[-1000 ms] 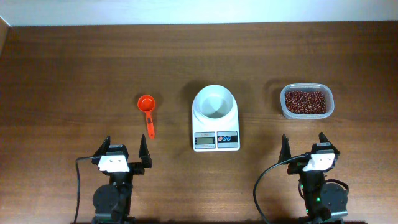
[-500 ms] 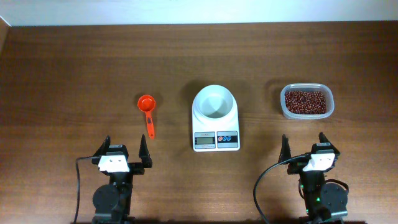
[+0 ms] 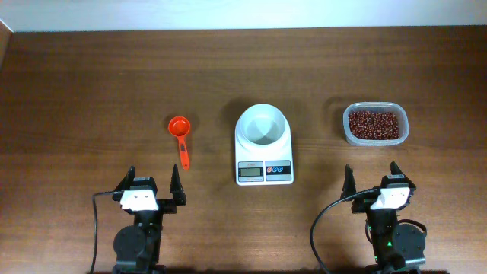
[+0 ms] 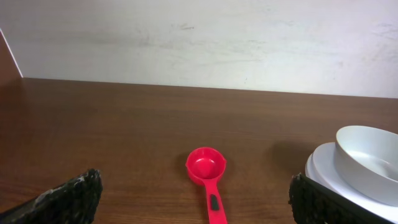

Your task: Scoop item into bowl and weigh 50g on scale

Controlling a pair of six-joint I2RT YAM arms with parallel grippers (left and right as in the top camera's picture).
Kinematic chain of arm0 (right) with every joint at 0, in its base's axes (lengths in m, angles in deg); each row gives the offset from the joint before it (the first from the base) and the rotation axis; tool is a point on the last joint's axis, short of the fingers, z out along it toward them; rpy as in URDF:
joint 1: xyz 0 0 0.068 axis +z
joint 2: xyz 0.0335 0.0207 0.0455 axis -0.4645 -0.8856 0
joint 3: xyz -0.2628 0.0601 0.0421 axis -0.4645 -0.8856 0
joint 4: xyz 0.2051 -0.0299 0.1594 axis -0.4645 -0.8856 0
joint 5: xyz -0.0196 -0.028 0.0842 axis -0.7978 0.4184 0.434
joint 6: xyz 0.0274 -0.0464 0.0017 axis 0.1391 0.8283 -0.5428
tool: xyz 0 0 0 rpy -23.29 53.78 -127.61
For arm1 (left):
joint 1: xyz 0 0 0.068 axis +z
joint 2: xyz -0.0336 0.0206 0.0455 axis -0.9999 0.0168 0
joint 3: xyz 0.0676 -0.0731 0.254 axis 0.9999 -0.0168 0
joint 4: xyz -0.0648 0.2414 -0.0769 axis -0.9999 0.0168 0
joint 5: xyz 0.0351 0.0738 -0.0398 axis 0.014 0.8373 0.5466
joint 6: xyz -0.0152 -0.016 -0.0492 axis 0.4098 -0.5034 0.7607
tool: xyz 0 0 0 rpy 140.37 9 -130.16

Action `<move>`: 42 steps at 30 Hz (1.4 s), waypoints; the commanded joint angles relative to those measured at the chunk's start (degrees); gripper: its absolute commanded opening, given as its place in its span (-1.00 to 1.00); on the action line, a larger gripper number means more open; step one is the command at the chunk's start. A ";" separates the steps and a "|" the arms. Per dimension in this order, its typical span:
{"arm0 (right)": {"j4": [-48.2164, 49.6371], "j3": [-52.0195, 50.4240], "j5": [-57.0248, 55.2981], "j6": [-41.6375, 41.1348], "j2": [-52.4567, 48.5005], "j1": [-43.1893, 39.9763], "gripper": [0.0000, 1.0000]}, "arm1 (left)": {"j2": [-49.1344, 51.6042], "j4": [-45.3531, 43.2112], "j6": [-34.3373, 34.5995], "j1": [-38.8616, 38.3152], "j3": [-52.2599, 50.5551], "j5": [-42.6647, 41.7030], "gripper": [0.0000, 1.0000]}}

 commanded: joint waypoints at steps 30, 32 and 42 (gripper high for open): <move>-17.11 26.38 1.73 -0.28 -6.03 -0.22 0.98 | -0.26 0.28 0.17 0.35 -0.07 0.44 0.98; -20.57 33.75 1.73 -0.26 -11.98 -0.22 0.97 | -0.26 0.28 0.17 0.35 -0.07 0.44 0.98; -53.70 79.71 2.49 3.82 -58.25 -0.22 0.97 | -0.26 0.28 0.17 0.35 -0.07 0.44 0.98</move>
